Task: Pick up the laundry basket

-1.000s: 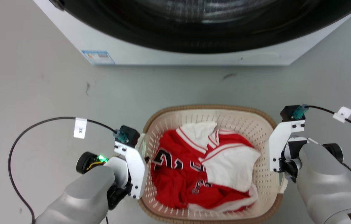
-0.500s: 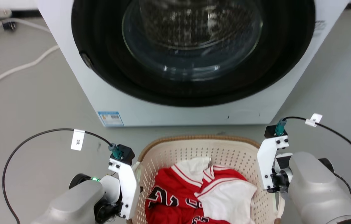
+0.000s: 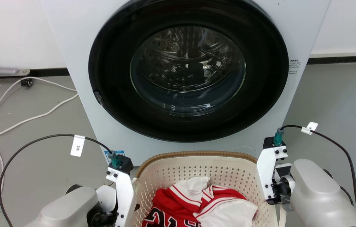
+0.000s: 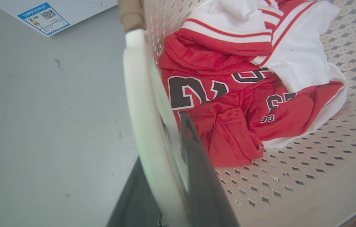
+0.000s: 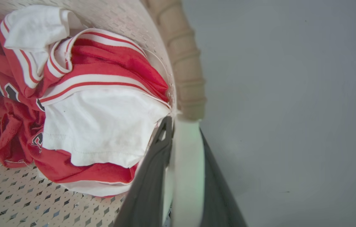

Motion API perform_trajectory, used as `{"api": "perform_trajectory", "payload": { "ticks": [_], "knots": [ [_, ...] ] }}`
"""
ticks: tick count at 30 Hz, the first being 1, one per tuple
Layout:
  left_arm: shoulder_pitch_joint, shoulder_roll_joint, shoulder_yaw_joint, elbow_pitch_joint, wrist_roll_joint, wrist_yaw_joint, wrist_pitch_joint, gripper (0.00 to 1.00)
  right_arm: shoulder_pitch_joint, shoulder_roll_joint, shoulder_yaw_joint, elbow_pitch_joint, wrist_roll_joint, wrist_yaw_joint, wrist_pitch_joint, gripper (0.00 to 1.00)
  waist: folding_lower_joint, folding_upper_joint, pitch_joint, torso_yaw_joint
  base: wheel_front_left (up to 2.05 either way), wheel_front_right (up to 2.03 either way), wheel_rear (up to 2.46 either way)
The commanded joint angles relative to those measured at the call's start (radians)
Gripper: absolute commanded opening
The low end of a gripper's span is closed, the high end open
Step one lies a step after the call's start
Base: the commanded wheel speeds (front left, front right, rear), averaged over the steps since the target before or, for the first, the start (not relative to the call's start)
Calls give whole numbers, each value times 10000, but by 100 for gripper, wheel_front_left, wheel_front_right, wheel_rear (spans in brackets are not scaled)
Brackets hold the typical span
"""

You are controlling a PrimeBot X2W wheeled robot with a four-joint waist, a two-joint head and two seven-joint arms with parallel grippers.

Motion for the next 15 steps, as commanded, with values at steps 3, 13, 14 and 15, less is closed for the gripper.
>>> {"api": "perform_trajectory", "payload": {
  "ticks": [3, 13, 14, 15],
  "knots": [
    [324, 336, -67, -204, 232, -173, 403, 0, 145, -564, 443, -410, 398, -3, 267, 0, 3, -1, -177, 7, 0, 0, 0],
    [700, 301, -88, -629, -31, -183, 948, 0, 341, -924, 1272, -1259, 1588, 11, 974, 0, 3, -1, -337, 90, 0, 0, 0],
    [719, 270, -90, -671, 31, -184, 963, 0, 360, -950, 1325, -1303, 1656, 11, 1000, 0, 3, -1, -342, 105, 0, 0, 0],
    [731, 240, -91, -709, 67, -185, 1007, 0, 376, -967, 1382, -1352, 1739, 11, 1033, 0, 3, -1, -344, 119, 0, 0, 0]
  ]
}}
